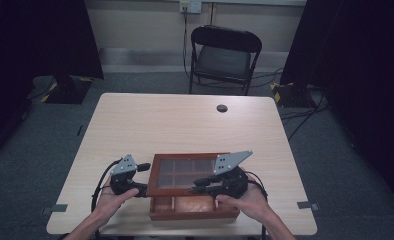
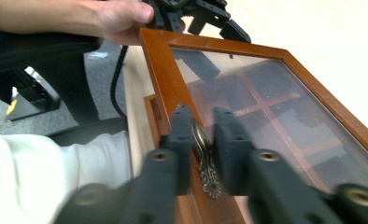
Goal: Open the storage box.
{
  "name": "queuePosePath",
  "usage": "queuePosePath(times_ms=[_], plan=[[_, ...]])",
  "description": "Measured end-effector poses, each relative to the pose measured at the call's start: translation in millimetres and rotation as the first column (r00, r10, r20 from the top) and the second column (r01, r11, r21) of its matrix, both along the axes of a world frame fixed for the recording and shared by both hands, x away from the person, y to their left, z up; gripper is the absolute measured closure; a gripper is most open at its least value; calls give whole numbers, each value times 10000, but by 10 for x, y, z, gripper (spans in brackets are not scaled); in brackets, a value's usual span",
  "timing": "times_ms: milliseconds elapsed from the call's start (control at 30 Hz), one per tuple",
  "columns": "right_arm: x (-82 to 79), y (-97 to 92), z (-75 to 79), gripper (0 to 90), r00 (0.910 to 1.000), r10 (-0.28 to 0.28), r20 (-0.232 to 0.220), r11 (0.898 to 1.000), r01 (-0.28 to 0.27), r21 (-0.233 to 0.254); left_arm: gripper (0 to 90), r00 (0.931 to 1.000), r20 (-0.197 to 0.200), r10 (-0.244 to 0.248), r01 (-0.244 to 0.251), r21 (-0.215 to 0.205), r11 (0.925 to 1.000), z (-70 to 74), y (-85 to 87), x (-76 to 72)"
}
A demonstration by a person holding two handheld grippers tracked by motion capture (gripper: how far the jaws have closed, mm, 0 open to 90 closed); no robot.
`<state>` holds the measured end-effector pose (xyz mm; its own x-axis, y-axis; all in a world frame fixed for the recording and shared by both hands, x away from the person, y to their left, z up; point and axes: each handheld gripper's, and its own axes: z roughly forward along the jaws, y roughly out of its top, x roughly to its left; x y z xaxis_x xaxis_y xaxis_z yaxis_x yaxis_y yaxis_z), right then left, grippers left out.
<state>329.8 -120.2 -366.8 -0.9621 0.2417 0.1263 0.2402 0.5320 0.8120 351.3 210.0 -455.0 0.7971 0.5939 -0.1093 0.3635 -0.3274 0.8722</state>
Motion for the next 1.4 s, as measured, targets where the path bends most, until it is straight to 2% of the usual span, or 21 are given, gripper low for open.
queuePosePath(times_ms=[233, 300, 333, 367, 500, 600, 700, 733, 833, 1167, 1400], plan=[[-8, -123, 20, 507, 9966, -785, 252, 9966, 778, 282, 209, 9999, 90, 110, -109, -73, 9999, 27, 0, 0], [4, -179, 26, 460, 9939, -1079, 219, 9934, 1069, 410, 215, 9998, 117, 143, -141, -122, 9998, 46, 0, 9], [8, -208, 27, 425, 9920, -1251, 189, 9910, 1240, 500, 214, 9998, 11, 209, -209, -238, 9995, 57, -6, 10], [12, -236, 27, 391, 9895, -1440, 153, 9881, 1429, 574, 218, 9998, 102, 165, -163, -178, 9997, 70, -1, 22], [31, -333, 15, 318, 9821, -1870, 201, 9812, 1858, 514, 222, 9998, 9, 213, -213, -262, 9994, 90, -15, 30], [37, -394, 22, 296, 9783, -2059, 230, 9770, 2042, 617, 223, 9999, 54, 150, -150, -104, 9998, 122, -10, 50], [38, -447, 27, 265, 9744, -2227, 293, 9731, 2204, 666, 270, 9998, 108, 180, -178, -188, 9997, 149, -25, 39], [42, -467, 25, 263, 9740, -2245, 298, 9725, 2220, 701, 272, 9997, 198, 164, -163, -67, 9998, 159, -20, 45], [49, -529, 24, 239, 9693, -2444, 278, 9665, 2412, 877, 284, 9995, 259, 154, -153, -43, 9999, 172, -21, 46], [54, -669, 34, 201, 9589, -2796, 490, 9543, 2719, 1243, 300, 9998, -168, 104, -108, -287, 9995, 215, -15, 84], [61, -744, 9, 170, 9535, -2975, 482, 9497, 2904, 1171, 307, 9995, -278, 167, -181, -506, 9986, 263, -9, 114]])
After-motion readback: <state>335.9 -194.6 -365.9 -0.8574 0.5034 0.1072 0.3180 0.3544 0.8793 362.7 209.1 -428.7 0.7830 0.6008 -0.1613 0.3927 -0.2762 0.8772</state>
